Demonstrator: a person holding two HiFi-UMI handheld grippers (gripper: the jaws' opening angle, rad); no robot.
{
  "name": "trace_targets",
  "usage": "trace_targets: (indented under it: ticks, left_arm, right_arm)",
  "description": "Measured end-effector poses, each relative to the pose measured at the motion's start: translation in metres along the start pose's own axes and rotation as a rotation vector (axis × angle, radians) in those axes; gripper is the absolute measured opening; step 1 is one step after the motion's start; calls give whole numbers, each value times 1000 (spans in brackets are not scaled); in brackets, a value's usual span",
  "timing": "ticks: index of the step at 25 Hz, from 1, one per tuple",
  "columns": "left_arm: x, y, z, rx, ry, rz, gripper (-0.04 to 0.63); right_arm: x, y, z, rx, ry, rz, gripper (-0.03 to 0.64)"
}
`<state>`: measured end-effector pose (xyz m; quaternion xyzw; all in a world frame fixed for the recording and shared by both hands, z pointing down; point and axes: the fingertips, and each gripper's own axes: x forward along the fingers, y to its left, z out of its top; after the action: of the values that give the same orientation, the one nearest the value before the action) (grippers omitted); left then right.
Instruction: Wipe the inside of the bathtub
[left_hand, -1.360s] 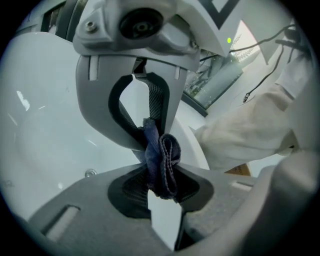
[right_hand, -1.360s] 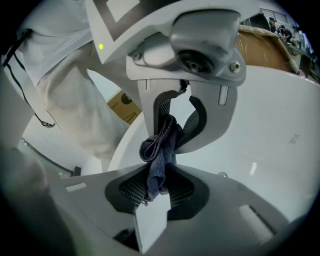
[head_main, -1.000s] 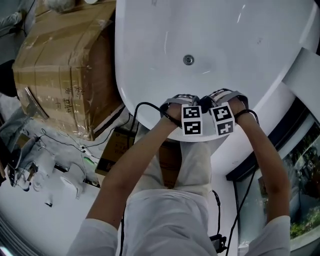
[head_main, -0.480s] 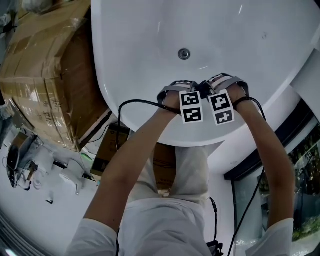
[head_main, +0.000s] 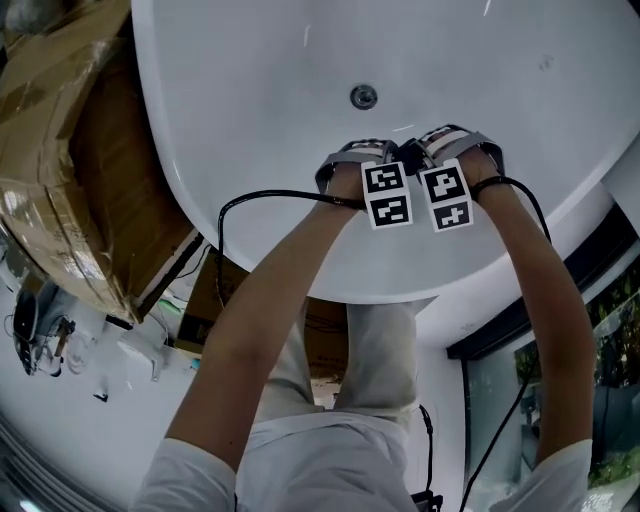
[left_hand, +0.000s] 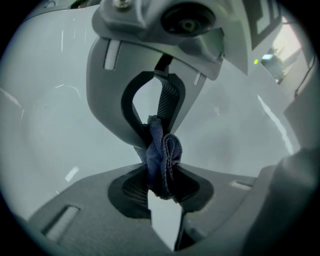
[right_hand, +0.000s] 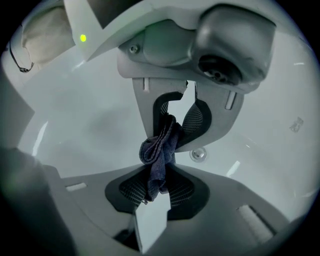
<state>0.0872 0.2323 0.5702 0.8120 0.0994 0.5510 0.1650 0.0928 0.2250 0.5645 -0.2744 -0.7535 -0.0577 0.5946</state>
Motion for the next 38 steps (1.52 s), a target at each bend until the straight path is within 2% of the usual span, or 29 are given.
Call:
trace_targets:
  ticks: [9, 16, 29, 33, 38]
  left_arm:
    - [37, 31, -6, 10, 17, -6, 98]
    - [65, 51, -5, 55, 19, -2, 97]
    - [114, 55, -25, -34, 12, -38, 97]
    - [125, 46, -27, -12, 22, -72, 97]
    - [132, 40, -35, -30, 26, -72, 97]
  right_arm:
    - [35, -18, -26, 54, 8, -31, 89]
    - [60, -27, -48, 87, 10, -27, 89]
    - [110, -28, -55, 66, 18, 133, 89]
    - [120, -19, -54, 124, 8, 208, 89]
    - [129, -16, -49, 121, 6, 229, 87]
